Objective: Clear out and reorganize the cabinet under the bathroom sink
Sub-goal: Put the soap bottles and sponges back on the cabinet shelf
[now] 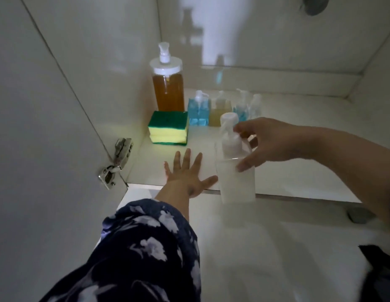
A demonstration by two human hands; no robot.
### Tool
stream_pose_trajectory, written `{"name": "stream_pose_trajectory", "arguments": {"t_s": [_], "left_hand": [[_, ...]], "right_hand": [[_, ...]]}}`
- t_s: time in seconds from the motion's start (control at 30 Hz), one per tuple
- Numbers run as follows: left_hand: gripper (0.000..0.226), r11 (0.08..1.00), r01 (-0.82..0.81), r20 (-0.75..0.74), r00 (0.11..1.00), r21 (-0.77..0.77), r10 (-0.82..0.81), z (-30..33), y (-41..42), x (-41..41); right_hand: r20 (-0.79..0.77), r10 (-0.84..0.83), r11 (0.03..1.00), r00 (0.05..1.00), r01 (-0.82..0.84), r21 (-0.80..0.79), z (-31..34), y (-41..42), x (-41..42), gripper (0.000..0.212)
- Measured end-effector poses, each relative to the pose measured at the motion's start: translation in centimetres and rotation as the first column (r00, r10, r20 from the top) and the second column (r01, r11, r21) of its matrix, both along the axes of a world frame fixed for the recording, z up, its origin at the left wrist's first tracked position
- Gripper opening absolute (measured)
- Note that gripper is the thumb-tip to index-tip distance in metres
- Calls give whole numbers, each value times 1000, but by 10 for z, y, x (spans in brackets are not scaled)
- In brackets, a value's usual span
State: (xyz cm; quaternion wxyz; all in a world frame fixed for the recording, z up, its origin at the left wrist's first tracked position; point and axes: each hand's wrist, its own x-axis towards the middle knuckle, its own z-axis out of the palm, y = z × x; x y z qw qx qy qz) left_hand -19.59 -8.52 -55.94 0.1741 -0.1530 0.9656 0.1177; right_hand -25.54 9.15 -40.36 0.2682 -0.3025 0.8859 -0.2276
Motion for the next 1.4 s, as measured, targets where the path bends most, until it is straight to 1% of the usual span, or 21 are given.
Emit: {"name": "stream_pose_trajectory", "arguments": {"t_s": [0.07,0.17,0.33,0.4,0.47,0.5,0.63,0.87,0.93,1.0,1.1,1.17,1.27,1.3,1.33,1.4], "left_hand": [[85,1000,22,11,1000,0,-22,-1,-1,0],[86,1000,26,12,1000,14,-27,0,-2,1],[88,999,36,9,999,1,-36,-2,-4,0],[89,999,34,6,999,-3,-34,-3,-4,1],[88,999,32,2,999,-3,-32,-4,-3,1],[88,1000,31,-1,1000,-1,-31,-5,-3,2],[88,1000,31,-13,999,0,-31,-5,-3,2],[87,1000,22,-7,1000,11,-22,-4,-3,1],[87,1000,21,-8,1000,10,-21,-4,-2,0],[87,1000,26,-4,1000,8,-26,-4,-2,1],[87,1000,21,15,1000,22,-22,-1,-3,0],[88,999,11,52,999,32,-13,5,-1,-1],[83,999,-16,111,994,28,13,20,12,-6],[77,999,1,107,994,33,-4,26,19,-7],[70,998,51,76,996,28,-53,32,29,-6],[54,978,206,-52,977,14,-205,43,55,-5]], "right_hand": [[-35,-23,999,999,22,-29,2,-15,-11,84],[-155,-51,996,987,39,-81,-6,-40,-31,86],[-208,-101,988,973,75,-132,-30,-69,-68,83],[-185,-136,979,973,104,-174,-32,-76,-80,81],[-105,-167,965,980,141,-220,-33,-81,-89,80],[-89,-171,961,981,146,-235,-34,-83,-93,81],[-80,-171,956,982,146,-256,-39,-92,-101,83],[6,-208,946,978,203,-251,-38,-91,-96,95],[-25,-227,955,974,217,-200,-39,-87,-89,101],[-97,-245,965,965,232,-124,-44,-80,-79,99],[-130,-220,974,967,225,24,-51,-61,-53,83],[-107,-206,966,973,220,138,-55,-43,-31,73],[-59,-248,938,967,255,236,-63,-8,0,64],[-43,-265,929,963,267,256,-66,6,8,62],[-29,-280,922,960,277,272,-68,22,18,60],[-18,-325,901,946,315,298,-68,57,34,57]]}}
